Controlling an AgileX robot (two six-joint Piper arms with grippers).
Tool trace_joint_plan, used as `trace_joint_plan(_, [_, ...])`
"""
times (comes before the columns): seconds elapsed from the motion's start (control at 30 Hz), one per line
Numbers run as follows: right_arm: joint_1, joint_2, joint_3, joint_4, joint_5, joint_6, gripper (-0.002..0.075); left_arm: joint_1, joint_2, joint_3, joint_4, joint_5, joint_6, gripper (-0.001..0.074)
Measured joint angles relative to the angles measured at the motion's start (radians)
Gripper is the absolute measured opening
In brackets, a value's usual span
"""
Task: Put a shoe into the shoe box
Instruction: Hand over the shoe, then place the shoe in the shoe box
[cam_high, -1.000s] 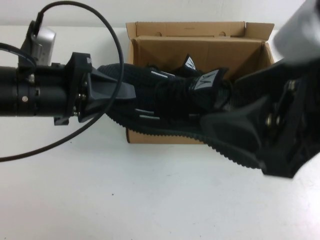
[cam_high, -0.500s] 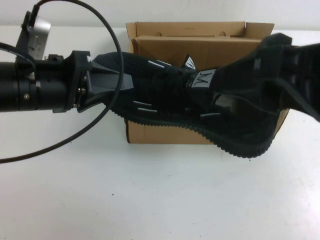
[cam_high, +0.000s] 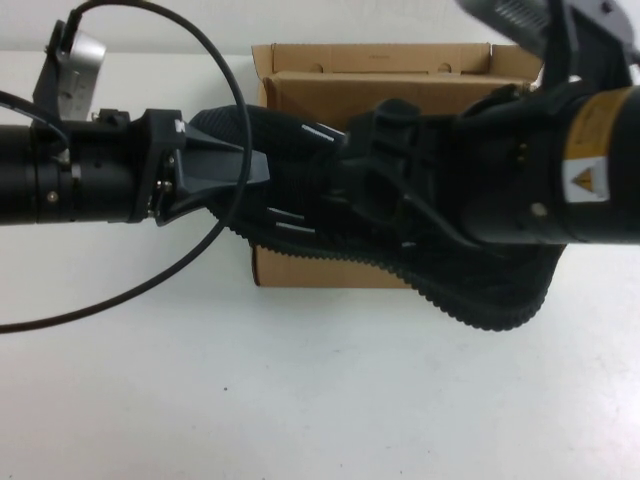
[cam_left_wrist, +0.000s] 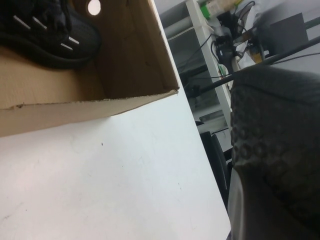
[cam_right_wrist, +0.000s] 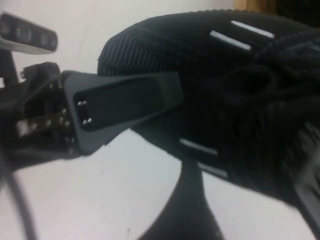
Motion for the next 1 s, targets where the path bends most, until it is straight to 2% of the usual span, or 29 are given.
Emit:
trace_joint_plan(0.27, [-0.005, 0.082, 0.0, -0.072, -0.072, 0.064, 0.0523, 0.0, 0.0, 0.0, -0.02, 0.016, 0.021, 0.0128])
trace_joint_plan(0.37, [-0.02, 0.091, 0.0, -0.076, -0.085, 0.071, 0.0489, 0.0, 0.0, 0.0, -0.027, 0.012, 0.024, 0.0128])
trace_joint_plan(0.43, [-0.031, 0.095, 0.0, -0.076, -0.085, 0.073, 0.0405, 0.0, 0.001, 0.0, -0.029, 0.01, 0.024, 0.0127])
trace_joint_plan(0.53, [-0.039, 0.098, 0.0, -0.078, -0.098, 0.065, 0.0158, 0.0, 0.003, 0.0, -0.029, 0.006, 0.026, 0.0127])
trace_joint_plan(0.57, [-0.039, 0.098, 0.0, -0.076, -0.109, 0.053, 0.0103, 0.0, 0.003, 0.0, -0.029, 0.009, 0.031, 0.0127])
trace_joint_plan(0.63, [-0.039, 0.098, 0.0, -0.071, -0.125, 0.039, 0.0038, 0.0, 0.003, 0.0, -0.022, 0.014, 0.04, 0.0126])
trace_joint_plan(0.7, [-0.039, 0.098, 0.0, -0.069, -0.125, 0.034, 0.0013, 0.0, 0.003, 0.0, -0.014, 0.024, 0.04, 0.0144])
trace_joint_plan(0.73, [-0.039, 0.098, 0.0, -0.069, -0.125, 0.032, 0.0008, 0.0, 0.003, 0.0, -0.014, 0.029, 0.04, 0.0185])
trace_joint_plan(0.8, [-0.039, 0.098, 0.0, -0.069, -0.123, 0.032, 0.0003, 0.0, 0.003, 0.0, -0.014, 0.043, 0.042, 0.0323])
trace_joint_plan(0.87, [-0.039, 0.101, 0.0, -0.064, -0.123, 0.017, 0.0001, 0.0, 0.003, 0.0, -0.014, 0.061, 0.042, 0.0514])
trace_joint_plan(0.9, [-0.039, 0.101, 0.0, -0.059, -0.123, 0.003, 0.0001, 0.0, 0.003, 0.0, -0.014, 0.064, 0.04, 0.0578])
trace_joint_plan(1.0, [-0.039, 0.101, 0.0, -0.042, -0.114, -0.028, 0.0, 0.0, 0.003, 0.0, -0.014, 0.07, 0.036, 0.0659])
